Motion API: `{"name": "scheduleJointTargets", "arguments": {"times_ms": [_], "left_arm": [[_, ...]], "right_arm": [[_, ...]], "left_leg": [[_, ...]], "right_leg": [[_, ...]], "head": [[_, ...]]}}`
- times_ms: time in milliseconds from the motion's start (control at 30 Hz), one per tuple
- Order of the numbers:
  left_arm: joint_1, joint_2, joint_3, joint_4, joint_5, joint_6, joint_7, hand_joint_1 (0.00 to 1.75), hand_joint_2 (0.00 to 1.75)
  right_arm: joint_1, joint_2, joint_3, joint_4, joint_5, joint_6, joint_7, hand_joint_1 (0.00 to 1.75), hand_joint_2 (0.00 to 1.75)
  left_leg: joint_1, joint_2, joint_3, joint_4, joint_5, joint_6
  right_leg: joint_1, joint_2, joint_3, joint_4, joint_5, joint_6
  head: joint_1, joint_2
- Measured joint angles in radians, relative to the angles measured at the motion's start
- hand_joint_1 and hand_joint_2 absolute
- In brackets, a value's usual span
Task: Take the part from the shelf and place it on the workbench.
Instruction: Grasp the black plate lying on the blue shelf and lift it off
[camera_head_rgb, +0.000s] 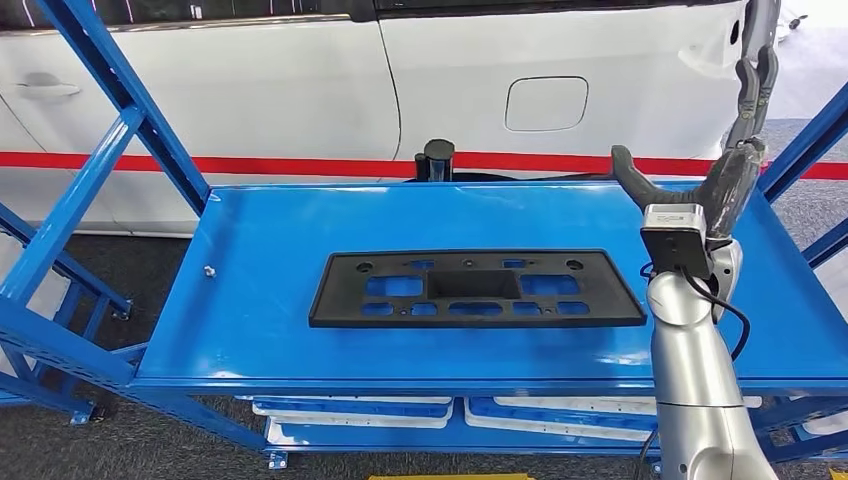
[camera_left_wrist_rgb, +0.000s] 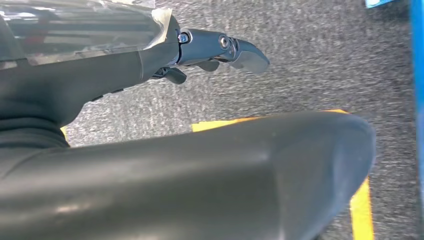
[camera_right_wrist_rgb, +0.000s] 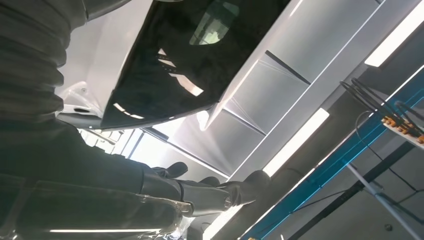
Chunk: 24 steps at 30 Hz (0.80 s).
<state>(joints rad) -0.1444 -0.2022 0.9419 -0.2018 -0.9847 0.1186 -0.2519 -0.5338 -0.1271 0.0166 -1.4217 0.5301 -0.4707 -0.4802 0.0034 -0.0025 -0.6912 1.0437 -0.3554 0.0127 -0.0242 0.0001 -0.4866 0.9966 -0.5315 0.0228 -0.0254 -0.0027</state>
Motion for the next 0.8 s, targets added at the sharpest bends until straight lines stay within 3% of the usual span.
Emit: {"name": "scheduleJointTargets", "arguments": {"times_ms": [167,233,300,333,367,400,467,533,600,667,800], "left_arm": [[-0.004,0.0,0.001,0.0,0.001,-0.001,-0.006,0.0,0.0],[-0.006,0.0,0.001,0.0,0.002,-0.002,-0.007,0.0,0.0],[-0.008,0.0,0.001,0.0,0.003,-0.003,-0.009,0.0,0.0],[-0.008,0.0,0.001,0.0,0.003,-0.004,-0.009,0.0,0.0],[-0.008,0.0,0.002,0.0,0.003,-0.004,-0.009,0.0,0.0],[-0.008,0.0,0.002,0.0,0.003,-0.004,-0.009,0.0,0.0],[-0.008,0.0,0.002,0.0,0.003,-0.004,-0.009,0.0,0.0],[-0.008,0.0,0.003,0.0,0.003,-0.004,-0.009,0.0,0.0],[-0.008,0.001,0.004,0.0,0.003,-0.004,-0.009,0.0,0.0],[-0.008,0.001,0.004,0.0,0.003,-0.004,-0.009,0.0,0.0],[-0.007,0.003,0.008,0.0,0.004,-0.004,-0.011,0.0,0.0]], "right_arm": [[0.005,-0.001,0.001,-0.01,0.019,0.002,0.002,0.0,1.75],[0.007,-0.003,0.002,-0.016,0.038,0.005,0.006,0.0,1.75],[0.015,-0.004,0.006,-0.022,0.06,0.006,0.013,0.0,1.75],[0.022,-0.005,0.008,-0.027,0.069,0.006,0.017,0.0,1.75],[0.027,-0.005,0.01,-0.032,0.077,0.006,0.021,0.0,1.75],[0.03,-0.006,0.012,-0.039,0.084,0.006,0.023,0.0,1.75],[0.031,-0.007,0.018,-0.056,0.096,0.006,0.028,0.0,1.75],[0.033,-0.008,0.027,-0.07,0.104,0.006,0.032,0.0,1.75],[0.035,-0.008,0.033,-0.08,0.106,0.006,0.034,0.0,1.75],[0.036,-0.008,0.038,-0.086,0.107,0.006,0.034,0.0,1.75],[0.036,-0.009,0.049,-0.089,0.102,0.006,0.035,0.0,1.75]], "left_leg": [[-0.009,-0.006,0.032,-0.044,-0.022,0.026],[-0.008,-0.007,0.046,-0.056,-0.025,0.038],[-0.01,-0.009,0.05,-0.057,-0.03,0.047],[-0.012,-0.011,0.052,-0.056,-0.033,0.049],[-0.012,-0.013,0.055,-0.056,-0.036,0.049],[-0.012,-0.016,0.059,-0.055,-0.039,0.048],[-0.014,-0.02,0.067,-0.051,-0.047,0.041],[-0.018,-0.023,0.069,-0.045,-0.055,0.035],[-0.021,-0.024,0.068,-0.043,-0.057,0.042],[-0.022,-0.024,0.07,-0.048,-0.055,0.051],[-0.023,-0.024,0.074,-0.057,-0.049,0.054]], "right_leg": [[0.002,-0.004,-0.004,0.005,-0.02,0.025],[0.004,-0.004,-0.056,0.101,-0.059,0.018],[0.007,-0.002,-0.146,0.244,-0.097,0.012],[0.007,-0.001,-0.181,0.286,-0.1,0.015],[0.007,-0.001,-0.197,0.291,-0.085,0.023],[0.006,-0.001,-0.193,0.252,-0.052,0.033],[0.005,-0.001,-0.145,0.109,0.03,0.052],[0.004,0.0,-0.109,0.018,0.076,0.046],[0.003,0.002,-0.103,0.008,0.083,0.032],[0.002,0.002,-0.103,0.006,0.084,0.03],[0.002,0.003,-0.105,0.004,0.085,0.03]], "head": [[0.003,0.0],[0.007,0.0],[0.01,0.0],[0.01,0.0],[0.01,0.0],[0.01,0.0],[0.012,0.0],[0.012,0.0],[0.011,0.0],[0.011,0.0],[0.011,0.0]]}}
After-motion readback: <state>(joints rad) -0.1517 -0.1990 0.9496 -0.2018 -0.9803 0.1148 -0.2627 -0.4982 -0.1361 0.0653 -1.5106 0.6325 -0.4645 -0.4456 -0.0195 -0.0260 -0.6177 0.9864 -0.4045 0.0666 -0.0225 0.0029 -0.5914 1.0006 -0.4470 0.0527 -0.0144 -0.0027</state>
